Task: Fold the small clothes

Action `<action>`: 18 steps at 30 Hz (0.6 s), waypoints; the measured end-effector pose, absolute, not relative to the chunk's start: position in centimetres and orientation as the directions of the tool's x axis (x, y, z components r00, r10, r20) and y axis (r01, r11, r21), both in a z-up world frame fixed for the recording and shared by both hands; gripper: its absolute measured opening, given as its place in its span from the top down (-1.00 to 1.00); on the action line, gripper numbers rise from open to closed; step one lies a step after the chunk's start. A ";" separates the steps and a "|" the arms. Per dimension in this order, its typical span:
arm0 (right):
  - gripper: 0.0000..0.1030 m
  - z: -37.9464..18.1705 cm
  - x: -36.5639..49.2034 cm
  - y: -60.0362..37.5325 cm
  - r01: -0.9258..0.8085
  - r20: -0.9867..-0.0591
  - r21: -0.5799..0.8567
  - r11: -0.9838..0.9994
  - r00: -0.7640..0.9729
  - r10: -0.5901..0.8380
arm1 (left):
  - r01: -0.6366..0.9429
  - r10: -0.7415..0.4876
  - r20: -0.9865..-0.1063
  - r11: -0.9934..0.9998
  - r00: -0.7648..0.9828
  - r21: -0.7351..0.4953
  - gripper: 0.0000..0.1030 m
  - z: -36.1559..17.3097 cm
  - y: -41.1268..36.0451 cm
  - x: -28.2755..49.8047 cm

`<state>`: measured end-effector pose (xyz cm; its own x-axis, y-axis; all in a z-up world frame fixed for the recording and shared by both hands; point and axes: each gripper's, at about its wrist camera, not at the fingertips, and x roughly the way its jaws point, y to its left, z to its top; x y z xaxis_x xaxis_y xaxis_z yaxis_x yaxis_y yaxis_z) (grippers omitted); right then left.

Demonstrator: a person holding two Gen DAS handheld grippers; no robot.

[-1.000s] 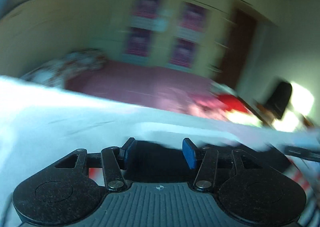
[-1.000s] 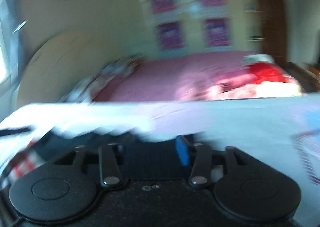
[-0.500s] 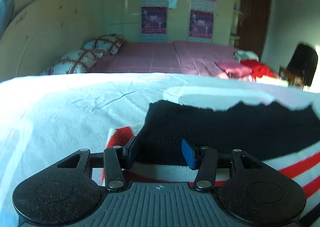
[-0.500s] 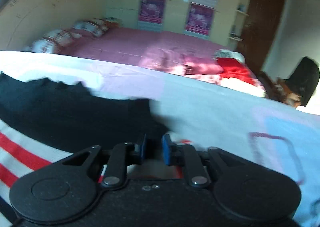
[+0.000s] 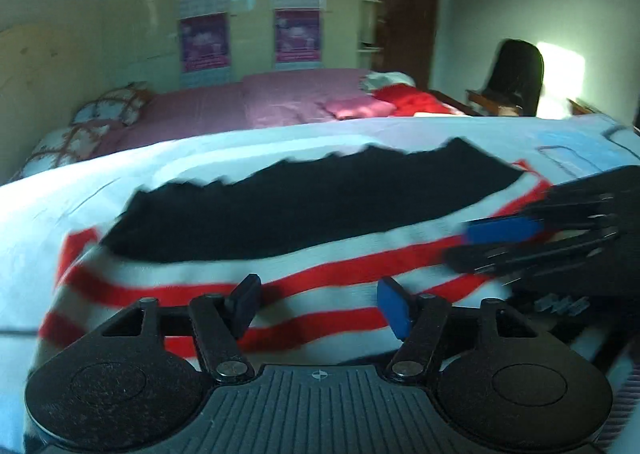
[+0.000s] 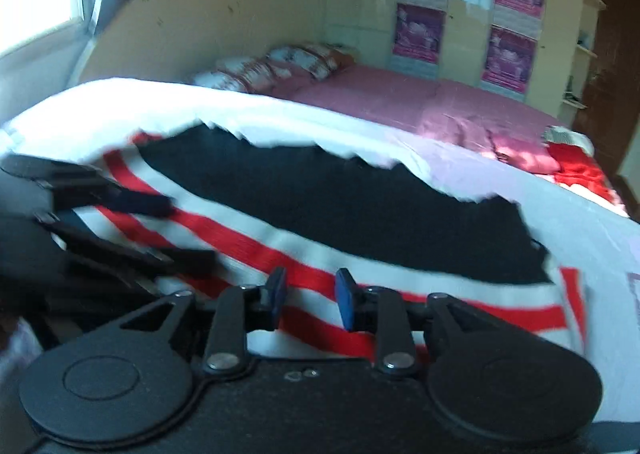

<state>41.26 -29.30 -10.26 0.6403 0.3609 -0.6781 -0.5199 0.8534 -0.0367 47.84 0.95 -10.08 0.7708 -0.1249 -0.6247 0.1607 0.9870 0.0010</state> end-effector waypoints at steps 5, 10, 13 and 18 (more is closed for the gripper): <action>0.58 -9.9 41.0 -36.9 -0.295 -0.680 -0.054 0.954 0.710 0.181 | 0.010 -0.016 -0.617 1.000 0.787 -0.014 -0.25 -9.7 7.2 46.0; 0.49 -8.5 39.4 -37.9 -0.276 -0.660 0.013 0.961 0.719 0.215 | -0.039 0.001 -0.614 0.998 0.790 -0.049 -0.25 -8.7 8.0 44.2; 0.48 -7.0 36.7 -35.4 -0.365 -0.624 0.068 0.929 0.711 0.325 | 0.034 -0.069 -0.581 0.997 0.811 -0.071 -0.25 -8.0 5.7 42.2; 0.49 -8.2 33.3 -29.6 -0.495 -0.654 0.067 0.866 0.634 0.413 | 0.121 -0.128 -0.601 0.991 0.789 -0.053 -0.25 -8.3 1.7 40.0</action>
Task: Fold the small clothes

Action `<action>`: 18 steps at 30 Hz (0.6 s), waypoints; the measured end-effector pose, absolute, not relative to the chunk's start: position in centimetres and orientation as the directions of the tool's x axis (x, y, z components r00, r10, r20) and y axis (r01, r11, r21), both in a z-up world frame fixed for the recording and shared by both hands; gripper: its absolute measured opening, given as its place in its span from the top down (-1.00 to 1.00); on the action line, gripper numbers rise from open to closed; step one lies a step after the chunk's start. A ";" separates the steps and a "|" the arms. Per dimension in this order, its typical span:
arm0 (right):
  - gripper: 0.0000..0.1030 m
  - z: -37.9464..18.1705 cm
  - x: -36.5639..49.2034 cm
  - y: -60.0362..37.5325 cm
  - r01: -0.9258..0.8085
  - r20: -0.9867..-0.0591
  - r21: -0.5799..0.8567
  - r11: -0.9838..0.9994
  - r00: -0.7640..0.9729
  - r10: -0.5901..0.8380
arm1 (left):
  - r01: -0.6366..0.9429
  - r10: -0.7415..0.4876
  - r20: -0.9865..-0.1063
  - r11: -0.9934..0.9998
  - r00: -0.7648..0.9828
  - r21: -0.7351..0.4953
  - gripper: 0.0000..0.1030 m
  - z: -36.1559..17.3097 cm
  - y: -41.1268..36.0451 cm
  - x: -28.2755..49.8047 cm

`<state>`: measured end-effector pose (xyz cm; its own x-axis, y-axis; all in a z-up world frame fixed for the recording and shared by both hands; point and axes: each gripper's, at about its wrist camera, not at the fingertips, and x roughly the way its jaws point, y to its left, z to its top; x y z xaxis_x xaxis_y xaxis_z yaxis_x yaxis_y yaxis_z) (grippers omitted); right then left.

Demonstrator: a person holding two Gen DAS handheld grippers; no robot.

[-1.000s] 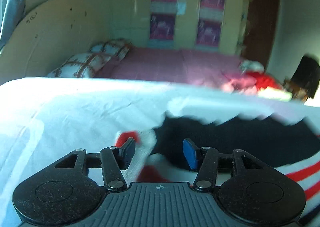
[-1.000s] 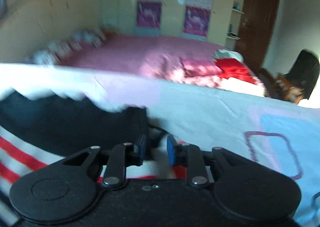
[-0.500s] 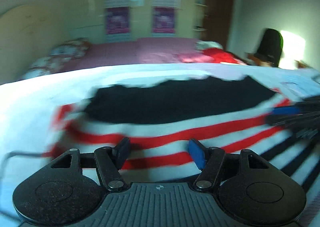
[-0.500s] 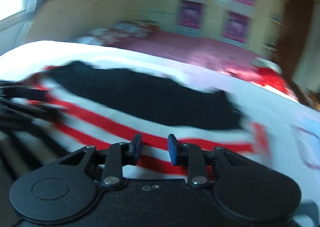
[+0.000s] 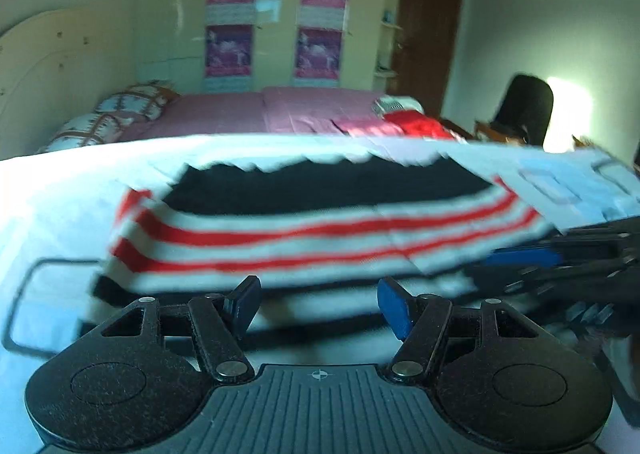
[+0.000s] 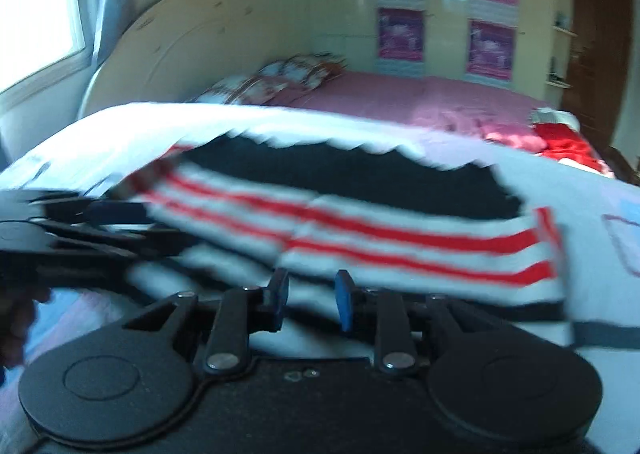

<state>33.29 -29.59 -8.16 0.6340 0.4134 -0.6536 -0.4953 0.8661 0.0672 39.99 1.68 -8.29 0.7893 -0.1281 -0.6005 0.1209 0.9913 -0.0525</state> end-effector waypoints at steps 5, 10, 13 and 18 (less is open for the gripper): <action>0.47 -9.9 31.1 -27.5 -0.493 -0.671 0.005 0.870 0.643 0.369 | 0.121 -0.079 -0.600 0.992 0.796 0.030 -0.32 -9.8 -0.2 38.3; 0.46 -9.9 31.6 -27.2 -0.474 -0.683 0.017 0.880 0.638 0.356 | 0.079 -0.054 -0.595 0.997 0.802 0.016 -0.32 -9.0 1.1 37.5; 0.48 -10.0 30.9 -29.1 -0.459 -0.683 -0.023 0.888 0.656 0.322 | 0.024 -0.018 -0.602 1.000 0.798 0.002 -0.32 -9.0 3.8 37.0; 0.51 -9.8 30.1 -36.3 -0.322 -0.687 -0.077 0.944 0.703 0.184 | -0.050 0.021 -0.620 0.998 0.784 -0.029 -0.32 -9.9 9.1 35.5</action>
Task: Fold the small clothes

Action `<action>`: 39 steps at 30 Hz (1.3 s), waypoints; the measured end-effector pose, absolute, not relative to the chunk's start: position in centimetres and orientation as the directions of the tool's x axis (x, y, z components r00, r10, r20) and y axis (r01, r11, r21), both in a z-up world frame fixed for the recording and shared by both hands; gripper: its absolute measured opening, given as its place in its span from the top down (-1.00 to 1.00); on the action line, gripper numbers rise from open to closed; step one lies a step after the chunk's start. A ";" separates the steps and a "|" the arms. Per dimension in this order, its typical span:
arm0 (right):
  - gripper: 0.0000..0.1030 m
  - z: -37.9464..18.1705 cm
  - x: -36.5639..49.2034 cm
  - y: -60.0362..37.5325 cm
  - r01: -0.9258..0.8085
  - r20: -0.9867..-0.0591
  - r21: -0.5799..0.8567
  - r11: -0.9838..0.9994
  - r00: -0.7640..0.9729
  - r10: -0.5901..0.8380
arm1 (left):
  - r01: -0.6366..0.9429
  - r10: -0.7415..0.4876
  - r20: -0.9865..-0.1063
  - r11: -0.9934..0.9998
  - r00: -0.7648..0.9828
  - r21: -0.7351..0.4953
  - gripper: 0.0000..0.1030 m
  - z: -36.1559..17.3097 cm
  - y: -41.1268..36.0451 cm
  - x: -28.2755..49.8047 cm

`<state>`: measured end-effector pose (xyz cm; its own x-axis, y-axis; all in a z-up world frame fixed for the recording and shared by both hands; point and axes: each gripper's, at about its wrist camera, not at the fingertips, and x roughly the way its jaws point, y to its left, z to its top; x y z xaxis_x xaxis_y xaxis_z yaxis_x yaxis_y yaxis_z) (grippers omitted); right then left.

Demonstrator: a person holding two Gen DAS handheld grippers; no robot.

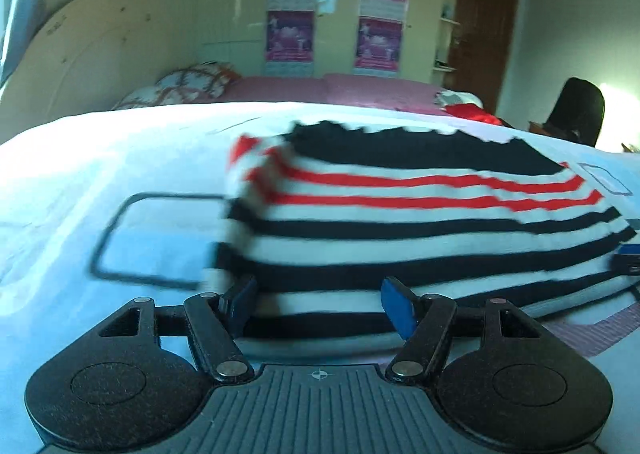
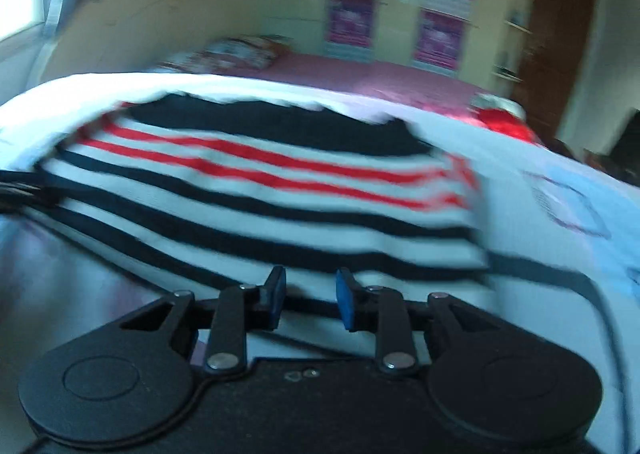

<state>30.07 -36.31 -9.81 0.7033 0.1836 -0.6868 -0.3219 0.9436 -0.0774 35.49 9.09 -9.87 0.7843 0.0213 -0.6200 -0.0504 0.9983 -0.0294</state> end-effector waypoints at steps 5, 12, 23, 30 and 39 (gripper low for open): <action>0.54 -10.2 29.7 -41.1 -0.269 -0.702 -0.031 0.963 0.691 0.171 | -0.009 -0.004 -0.620 1.000 0.785 -0.017 -0.32 -10.2 9.7 35.2; 0.46 -8.3 29.1 -40.5 -0.232 -0.656 -0.038 0.972 0.740 0.151 | -0.036 0.006 -0.613 0.999 0.790 -0.037 -0.32 -9.0 10.2 35.1; 0.25 -9.5 29.9 -42.5 -0.131 -0.670 -0.001 0.991 0.736 0.097 | -0.122 0.012 -0.662 0.985 0.750 -0.120 -0.33 -10.6 13.1 35.4; 0.80 -9.9 30.0 -44.5 -0.103 -0.686 0.102 0.989 0.712 0.145 | -0.156 0.046 -0.657 0.982 0.752 -0.110 -0.36 -10.9 13.3 35.4; 0.65 -10.0 30.1 -44.4 -0.105 -0.711 0.076 0.992 0.692 0.128 | -0.152 0.046 -0.680 0.984 0.732 -0.097 -0.42 -10.9 13.6 36.0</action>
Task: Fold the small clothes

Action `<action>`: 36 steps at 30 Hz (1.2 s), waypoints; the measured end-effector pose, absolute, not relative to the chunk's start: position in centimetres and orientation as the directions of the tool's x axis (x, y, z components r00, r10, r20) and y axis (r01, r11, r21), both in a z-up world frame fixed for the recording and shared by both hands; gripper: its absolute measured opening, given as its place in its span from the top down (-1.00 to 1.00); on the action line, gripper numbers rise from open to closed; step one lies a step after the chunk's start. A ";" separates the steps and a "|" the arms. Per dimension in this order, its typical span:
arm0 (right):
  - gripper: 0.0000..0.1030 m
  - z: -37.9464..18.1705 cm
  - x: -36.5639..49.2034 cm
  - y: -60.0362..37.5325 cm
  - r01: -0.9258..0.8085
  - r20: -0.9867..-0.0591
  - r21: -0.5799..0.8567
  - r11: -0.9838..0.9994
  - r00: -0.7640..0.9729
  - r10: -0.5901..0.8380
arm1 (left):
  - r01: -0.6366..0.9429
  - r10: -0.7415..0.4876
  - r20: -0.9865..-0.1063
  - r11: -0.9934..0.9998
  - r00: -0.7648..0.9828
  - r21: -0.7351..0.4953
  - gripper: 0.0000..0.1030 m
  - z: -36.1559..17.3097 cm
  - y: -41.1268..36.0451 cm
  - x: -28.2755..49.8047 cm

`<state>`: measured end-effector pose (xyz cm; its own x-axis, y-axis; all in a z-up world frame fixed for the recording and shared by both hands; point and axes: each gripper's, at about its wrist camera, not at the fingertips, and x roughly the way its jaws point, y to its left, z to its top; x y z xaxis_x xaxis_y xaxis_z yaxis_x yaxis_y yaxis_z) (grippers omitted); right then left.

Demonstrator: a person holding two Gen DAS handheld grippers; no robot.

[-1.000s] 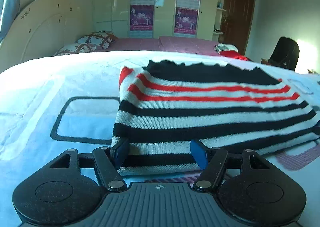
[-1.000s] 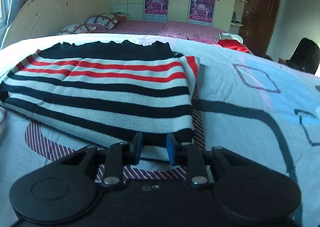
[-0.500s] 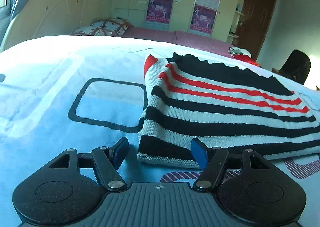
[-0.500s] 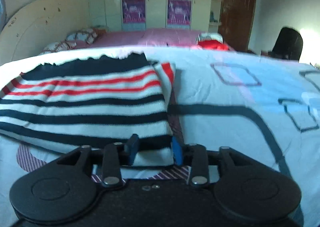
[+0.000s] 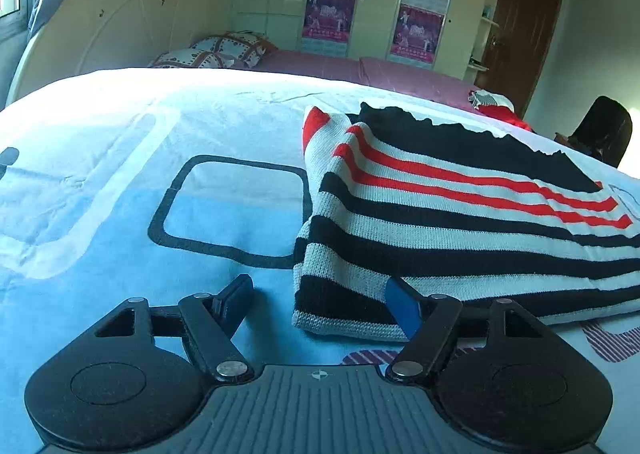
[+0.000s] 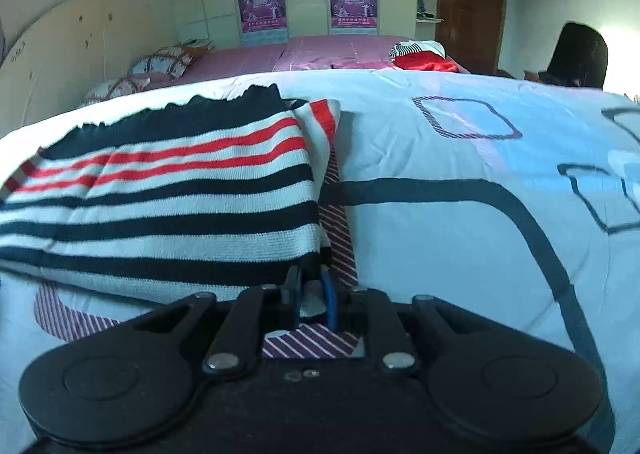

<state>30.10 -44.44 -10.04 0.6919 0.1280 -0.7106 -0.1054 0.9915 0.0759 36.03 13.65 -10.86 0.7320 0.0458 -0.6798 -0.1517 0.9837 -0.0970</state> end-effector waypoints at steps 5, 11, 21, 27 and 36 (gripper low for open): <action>0.29 -9.0 28.5 -44.8 -0.087 -0.671 0.115 0.990 0.728 0.142 | -0.180 0.066 -0.694 0.979 0.717 -0.094 -0.42 -10.3 13.6 35.5; -0.12 -7.2 28.0 -42.3 -0.156 -0.646 0.158 0.975 0.730 0.222 | -0.169 0.042 -0.690 0.979 0.722 -0.117 -0.42 -9.0 12.6 34.1; -0.13 -6.5 29.4 -37.2 -0.257 -0.634 0.188 0.948 0.706 0.317 | -0.175 -0.113 -0.681 0.924 0.724 -0.339 -0.41 -9.6 12.7 33.4; -0.13 -6.5 30.2 -35.1 -0.295 -0.630 0.205 0.933 0.690 0.357 | -0.249 -0.298 -0.556 0.666 0.776 -0.704 -0.41 -13.0 15.1 32.7; 0.43 -6.5 32.3 -32.7 -0.334 -0.611 0.221 0.916 0.685 0.398 | -0.262 -0.269 -0.449 0.523 0.852 -0.811 -0.40 -15.4 15.2 35.2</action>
<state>32.34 -32.71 -6.46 0.6848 0.3975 -0.6107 -0.3343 0.9161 0.2214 35.16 15.22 -15.38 0.8523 -0.2688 -0.4487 -0.2621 0.5228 -0.8111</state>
